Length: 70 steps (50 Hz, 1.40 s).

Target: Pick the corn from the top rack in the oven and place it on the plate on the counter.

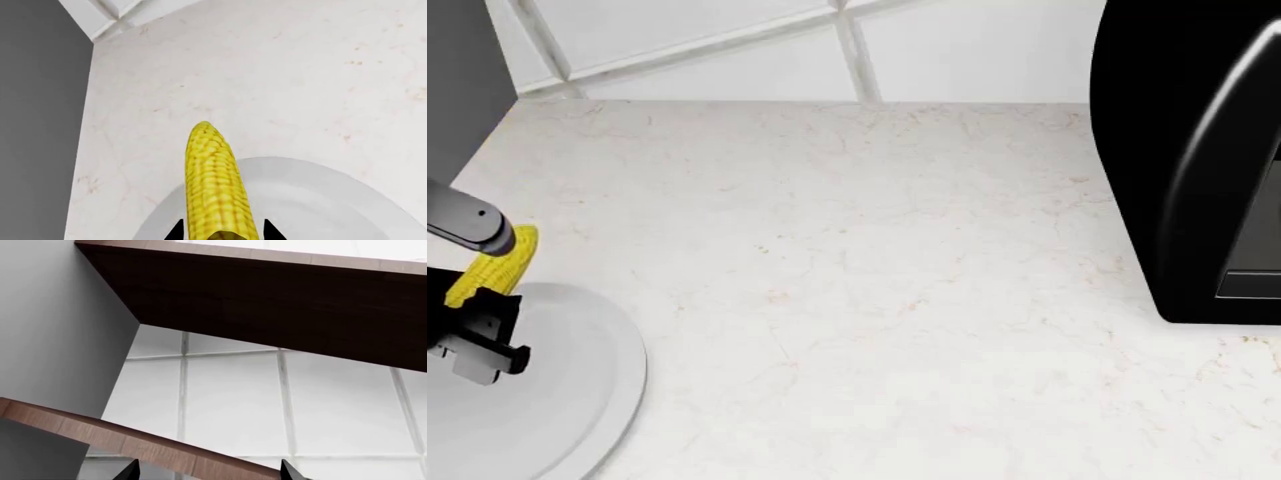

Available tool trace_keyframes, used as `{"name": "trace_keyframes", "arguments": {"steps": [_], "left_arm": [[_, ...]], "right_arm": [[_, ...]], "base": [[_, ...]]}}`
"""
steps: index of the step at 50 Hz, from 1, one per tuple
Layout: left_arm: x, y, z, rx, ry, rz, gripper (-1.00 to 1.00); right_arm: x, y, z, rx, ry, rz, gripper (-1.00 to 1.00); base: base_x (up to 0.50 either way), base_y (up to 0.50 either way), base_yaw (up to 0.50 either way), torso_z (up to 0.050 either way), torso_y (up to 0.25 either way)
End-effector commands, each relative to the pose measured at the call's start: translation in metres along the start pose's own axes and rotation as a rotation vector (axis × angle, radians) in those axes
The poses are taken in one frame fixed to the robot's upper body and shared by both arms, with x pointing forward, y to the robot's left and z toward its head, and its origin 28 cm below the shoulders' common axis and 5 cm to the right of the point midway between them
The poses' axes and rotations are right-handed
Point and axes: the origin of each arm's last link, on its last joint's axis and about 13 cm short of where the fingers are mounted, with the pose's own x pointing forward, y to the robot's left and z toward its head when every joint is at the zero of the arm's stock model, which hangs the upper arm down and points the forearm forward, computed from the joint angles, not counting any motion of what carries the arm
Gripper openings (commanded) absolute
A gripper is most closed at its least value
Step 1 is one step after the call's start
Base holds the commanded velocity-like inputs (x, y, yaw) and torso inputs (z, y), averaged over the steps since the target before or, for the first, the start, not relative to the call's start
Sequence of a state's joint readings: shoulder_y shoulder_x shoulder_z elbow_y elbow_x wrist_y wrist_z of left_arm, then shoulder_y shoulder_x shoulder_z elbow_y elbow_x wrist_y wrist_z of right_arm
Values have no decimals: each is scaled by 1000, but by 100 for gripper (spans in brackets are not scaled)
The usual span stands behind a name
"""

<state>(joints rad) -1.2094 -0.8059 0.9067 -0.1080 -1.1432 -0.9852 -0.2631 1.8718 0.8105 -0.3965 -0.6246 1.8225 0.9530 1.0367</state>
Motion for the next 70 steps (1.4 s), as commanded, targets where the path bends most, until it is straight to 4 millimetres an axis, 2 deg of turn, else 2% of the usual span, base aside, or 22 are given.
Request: {"name": "trace_keyframes", "arguments": {"steps": [1,8,45,70], "left_arm": [[-1,0,0,-7,6,2,-100],[-4,-1,-8,-9,41,-11,-100],[-8,-2,-17,-15,84,-27,-100],[-12,-4,-17,-22,88,-40,-100]], "right_arm": [[-1,-1,0,2,2,-3,100],[-1,-1,1,4,0,2,100],[-9,-1,-5,15,7,-6,100],[-11,-1,-3,19,6,-7,100]], "base": [[0,0,0,0,0],[0,0,0,0,0],[0,0,0,0,0],[0,0,0,0,0]]}}
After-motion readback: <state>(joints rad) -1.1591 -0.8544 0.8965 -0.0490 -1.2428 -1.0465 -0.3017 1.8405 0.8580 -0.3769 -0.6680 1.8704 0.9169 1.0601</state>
